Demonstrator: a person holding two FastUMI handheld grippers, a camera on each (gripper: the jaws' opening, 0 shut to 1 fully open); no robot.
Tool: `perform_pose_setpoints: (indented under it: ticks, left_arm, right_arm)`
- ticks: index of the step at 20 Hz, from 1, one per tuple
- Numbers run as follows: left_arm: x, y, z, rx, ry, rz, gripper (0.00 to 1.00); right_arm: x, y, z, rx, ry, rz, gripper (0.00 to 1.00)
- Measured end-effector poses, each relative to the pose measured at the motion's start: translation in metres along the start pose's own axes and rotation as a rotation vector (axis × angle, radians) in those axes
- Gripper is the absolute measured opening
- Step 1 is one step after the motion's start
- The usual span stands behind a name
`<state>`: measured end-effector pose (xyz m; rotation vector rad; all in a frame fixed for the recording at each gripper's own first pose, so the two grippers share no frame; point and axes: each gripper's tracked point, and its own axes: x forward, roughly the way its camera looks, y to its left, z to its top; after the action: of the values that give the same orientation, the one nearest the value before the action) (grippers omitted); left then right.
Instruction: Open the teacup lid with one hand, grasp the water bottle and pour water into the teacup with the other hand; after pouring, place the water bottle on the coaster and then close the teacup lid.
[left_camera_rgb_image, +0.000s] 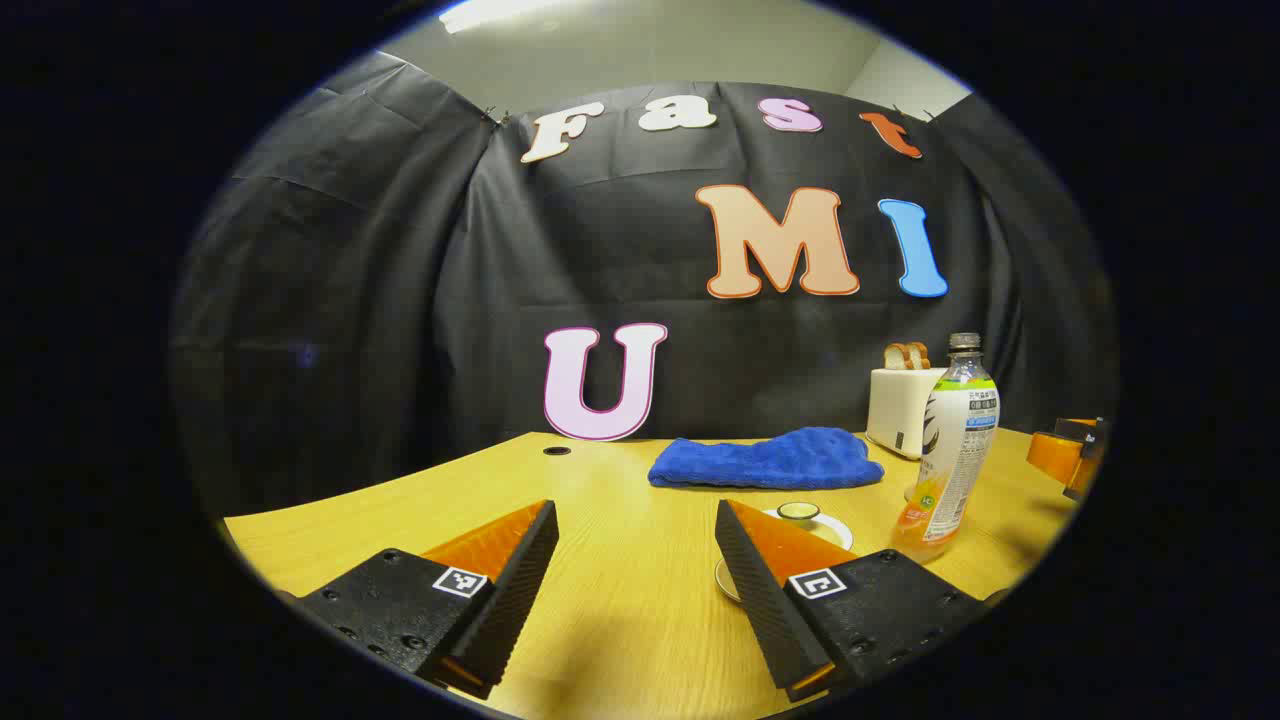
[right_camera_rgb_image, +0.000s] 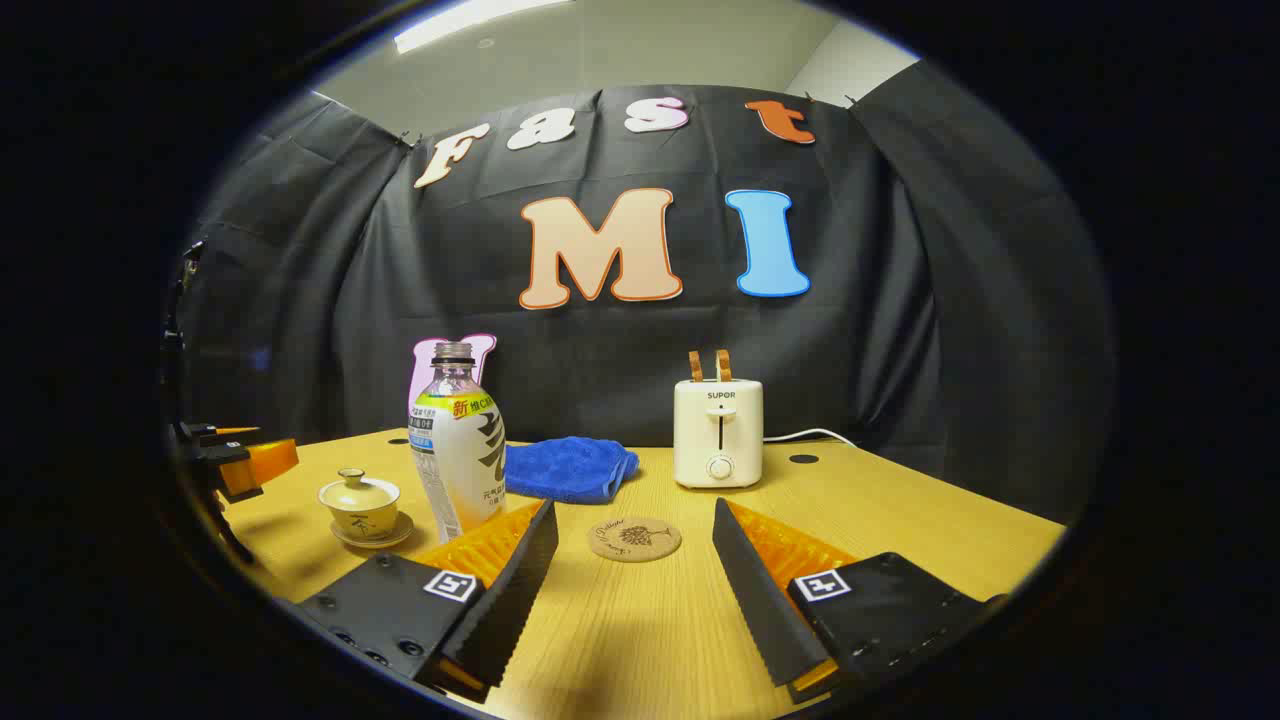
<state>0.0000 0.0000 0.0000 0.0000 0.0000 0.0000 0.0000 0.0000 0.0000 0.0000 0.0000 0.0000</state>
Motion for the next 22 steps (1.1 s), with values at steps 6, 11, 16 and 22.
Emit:
perform_pose_setpoints:
  ticks: [6,11,16,22]
  left_arm:
    - [0.000,0.000,0.000,0.001,0.001,0.001,0.93]
    - [-0.001,0.000,-0.001,0.000,0.000,-0.001,0.93]
    - [0.001,-0.001,0.000,0.000,0.000,-0.004,0.93]
    - [0.001,-0.024,0.000,-0.001,-0.006,-0.115,0.93]
  right_arm:
    - [0.001,0.000,0.000,0.000,-0.001,0.000,1.00]
    - [0.001,-0.001,-0.001,0.000,-0.001,0.000,0.96]
    - [0.001,0.000,0.001,-0.001,-0.001,0.001,1.00]
    - [0.001,0.000,0.000,-0.001,-0.001,0.001,0.98]
